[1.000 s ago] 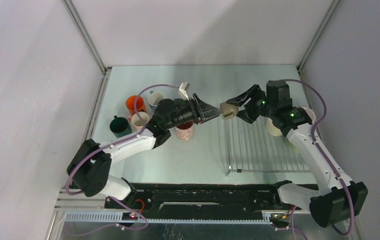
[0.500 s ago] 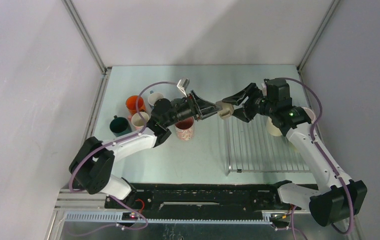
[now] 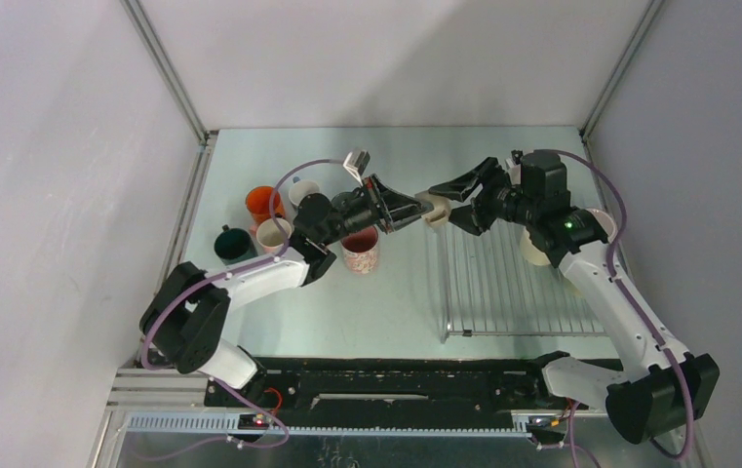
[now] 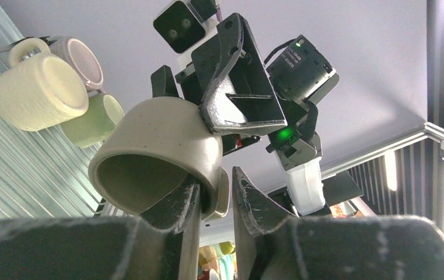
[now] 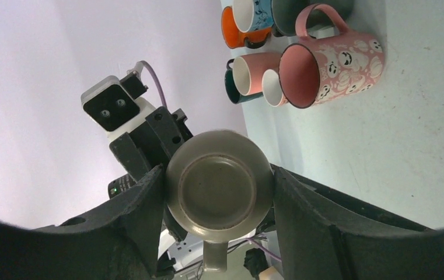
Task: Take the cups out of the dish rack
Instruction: Place the cup at the center of the board.
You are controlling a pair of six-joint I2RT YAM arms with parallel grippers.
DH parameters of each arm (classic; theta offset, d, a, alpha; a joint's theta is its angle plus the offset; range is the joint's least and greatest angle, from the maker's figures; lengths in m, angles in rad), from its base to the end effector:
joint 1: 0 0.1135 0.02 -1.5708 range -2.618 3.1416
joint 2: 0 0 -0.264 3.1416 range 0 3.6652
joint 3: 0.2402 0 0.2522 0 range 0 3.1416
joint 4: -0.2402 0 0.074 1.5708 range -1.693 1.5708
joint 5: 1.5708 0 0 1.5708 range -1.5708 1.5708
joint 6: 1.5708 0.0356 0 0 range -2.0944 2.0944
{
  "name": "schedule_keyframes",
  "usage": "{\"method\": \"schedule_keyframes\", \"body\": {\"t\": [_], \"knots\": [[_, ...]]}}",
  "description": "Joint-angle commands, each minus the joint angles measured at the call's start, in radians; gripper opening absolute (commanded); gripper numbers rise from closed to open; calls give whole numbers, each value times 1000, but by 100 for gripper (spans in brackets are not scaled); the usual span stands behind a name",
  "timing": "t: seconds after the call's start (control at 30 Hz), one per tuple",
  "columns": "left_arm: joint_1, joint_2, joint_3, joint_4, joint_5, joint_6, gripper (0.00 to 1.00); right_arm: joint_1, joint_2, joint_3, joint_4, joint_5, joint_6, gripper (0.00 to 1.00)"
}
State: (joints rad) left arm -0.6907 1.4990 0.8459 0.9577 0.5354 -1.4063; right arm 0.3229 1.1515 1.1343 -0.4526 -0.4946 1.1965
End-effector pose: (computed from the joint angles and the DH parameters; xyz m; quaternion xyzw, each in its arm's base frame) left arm 0.2442 -0.2254 0.3070 -0.0001 0.6091 -0.7519 0.2522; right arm 0.2340 0.0961 0.3627 0.2336 0.8029 0.5006 0.2241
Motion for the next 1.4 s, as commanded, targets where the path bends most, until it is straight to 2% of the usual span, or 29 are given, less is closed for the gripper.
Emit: {"method": "schedule_keyframes", "body": {"t": [0.0,0.07,0.13,0.2,0.27,0.33,0.43,0.47,0.5,0.63,0.73,0.87,1.1,1.27,1.37], "knots": [[-6,-45,12,111,4,-29,21,41,-46,20,15,2,14,38],[-9,-54,0,111,-3,-27,15,59,-56,21,-3,22,14,38],[-13,-61,-12,105,-11,-26,3,75,-66,20,-14,40,15,38],[-14,-73,-27,79,-27,-11,0,83,-72,20,-20,49,12,38],[-17,-94,-37,35,-46,26,0,86,-73,19,-23,53,-3,43],[-20,-123,-38,-38,-62,81,0,94,-77,21,-32,78,-33,57],[-22,-175,-39,-154,-90,156,0,115,-94,20,-40,135,-86,88],[-23,-193,-39,-195,-99,177,0,120,-101,20,-34,151,-102,95],[-22,-210,-37,-244,-108,204,0,122,-106,20,-31,166,-116,99],[-22,-295,-21,-510,-162,342,0,120,-124,21,-40,231,-171,100],[-22,-372,13,-794,-253,457,0,120,-123,38,-84,297,-221,100],[-20,-490,25,-1086,-421,551,0,123,-113,68,-163,381,-319,100],[-5,-688,49,-1517,-658,607,0,156,-121,70,-209,483,-435,100],[63,-745,76,-1783,-744,626,0,176,-119,69,-226,494,-475,100],[129,-745,74,-1866,-756,644,0,186,-129,69,-239,534,-502,100]]}}
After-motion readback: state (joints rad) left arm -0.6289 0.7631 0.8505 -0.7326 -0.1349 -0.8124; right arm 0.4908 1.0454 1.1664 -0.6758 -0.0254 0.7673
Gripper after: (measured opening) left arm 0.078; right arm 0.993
